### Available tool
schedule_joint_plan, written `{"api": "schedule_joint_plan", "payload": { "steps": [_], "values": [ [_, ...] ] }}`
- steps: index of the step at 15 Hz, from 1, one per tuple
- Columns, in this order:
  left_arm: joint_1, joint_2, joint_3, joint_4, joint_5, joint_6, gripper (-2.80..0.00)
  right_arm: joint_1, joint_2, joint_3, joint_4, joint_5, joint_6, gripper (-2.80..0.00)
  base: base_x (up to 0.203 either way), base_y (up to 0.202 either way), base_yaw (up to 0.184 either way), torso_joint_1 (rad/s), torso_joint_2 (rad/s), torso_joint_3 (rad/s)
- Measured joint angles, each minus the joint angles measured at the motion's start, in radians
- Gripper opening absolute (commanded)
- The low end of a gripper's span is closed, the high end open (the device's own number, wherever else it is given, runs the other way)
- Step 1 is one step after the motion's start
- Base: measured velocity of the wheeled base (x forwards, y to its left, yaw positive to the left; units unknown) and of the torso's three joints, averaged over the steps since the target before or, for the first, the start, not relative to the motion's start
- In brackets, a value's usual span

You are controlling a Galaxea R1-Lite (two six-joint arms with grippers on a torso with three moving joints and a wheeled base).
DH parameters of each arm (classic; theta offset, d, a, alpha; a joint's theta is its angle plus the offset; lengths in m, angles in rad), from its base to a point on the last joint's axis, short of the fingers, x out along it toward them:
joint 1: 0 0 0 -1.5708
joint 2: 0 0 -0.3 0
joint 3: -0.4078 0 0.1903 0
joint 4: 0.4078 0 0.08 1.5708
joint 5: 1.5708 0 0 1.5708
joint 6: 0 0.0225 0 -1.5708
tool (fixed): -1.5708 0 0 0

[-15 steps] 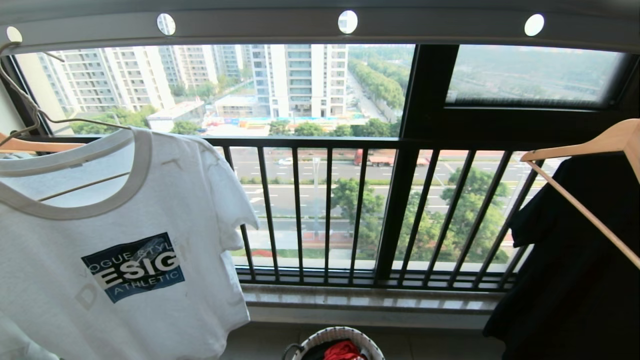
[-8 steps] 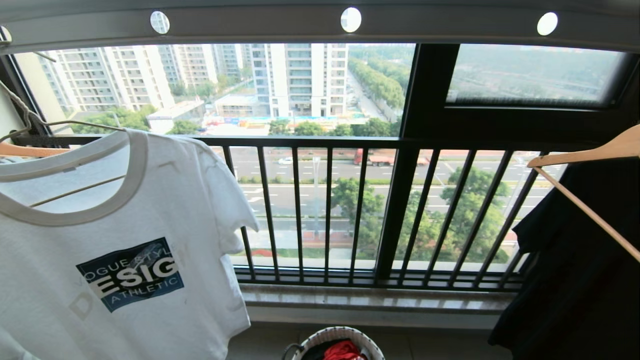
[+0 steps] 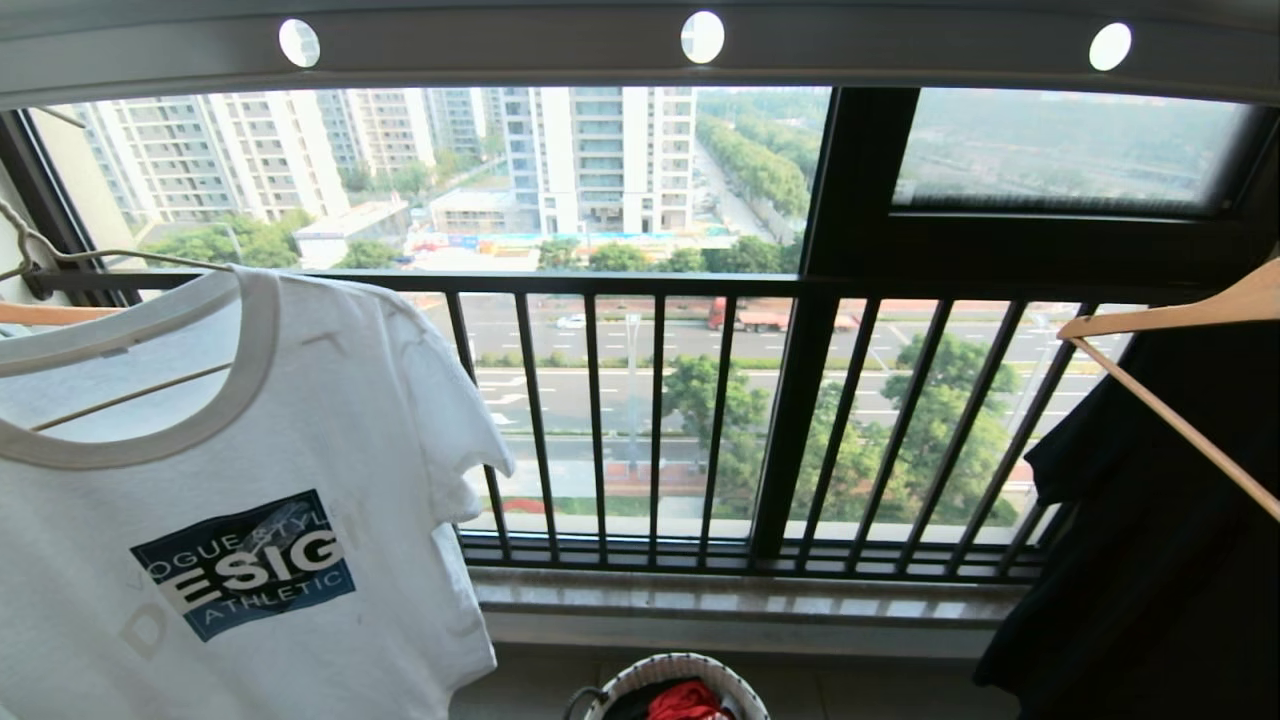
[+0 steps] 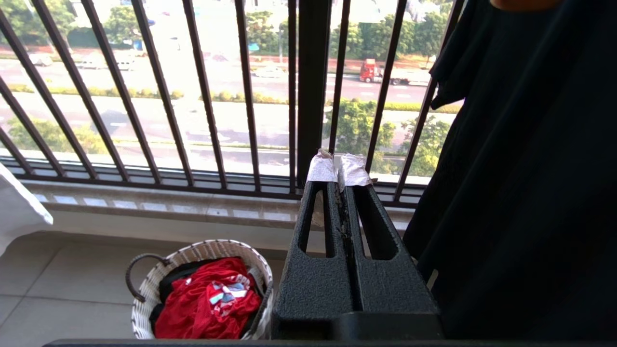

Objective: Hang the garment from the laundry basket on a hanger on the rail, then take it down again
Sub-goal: Take the clothes off the clothes rack

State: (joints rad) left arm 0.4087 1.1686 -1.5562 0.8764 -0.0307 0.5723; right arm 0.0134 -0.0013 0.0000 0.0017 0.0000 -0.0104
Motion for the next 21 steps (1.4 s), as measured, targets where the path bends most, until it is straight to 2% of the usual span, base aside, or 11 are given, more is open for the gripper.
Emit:
{"api": "schedule_joint_plan", "payload": {
  "steps": [2,4,8,12,14,16,21],
  "values": [
    [0.017,0.02,-0.023,0.001,-0.017,0.004,0.0,0.0,0.0,0.0,0.0,0.0,0.0,-2.8,0.0,0.0,0.0,0.0,0.0,0.0],
    [0.057,0.043,-0.043,0.002,-0.085,0.014,0.0,0.0,0.0,0.0,0.0,0.0,0.0,-2.8,0.0,0.0,0.0,0.0,0.0,0.0],
    [0.177,0.088,-0.065,0.002,-0.297,0.068,0.0,0.0,0.0,0.0,0.0,0.0,0.0,-2.8,0.0,0.0,0.0,0.0,0.0,0.0],
    [0.229,0.142,-0.083,-0.002,-0.501,0.069,0.0,0.0,0.0,0.0,0.0,0.0,0.0,-2.8,0.0,0.0,0.0,0.0,0.0,0.0],
    [0.242,0.169,-0.097,-0.005,-0.583,0.071,0.0,0.0,0.0,0.0,0.0,0.0,0.0,-2.8,0.0,0.0,0.0,0.0,0.0,0.0],
    [0.251,0.204,-0.135,-0.006,-0.606,0.072,0.0,0.0,0.0,0.0,0.0,0.0,0.0,-2.8,0.0,0.0,0.0,0.0,0.0,0.0],
    [0.305,0.295,-0.213,-0.007,-0.613,0.072,0.0,0.0,0.0,0.0,0.0,0.0,0.0,-2.8,0.0,0.0,0.0,0.0,0.0,0.0]
  ]
}}
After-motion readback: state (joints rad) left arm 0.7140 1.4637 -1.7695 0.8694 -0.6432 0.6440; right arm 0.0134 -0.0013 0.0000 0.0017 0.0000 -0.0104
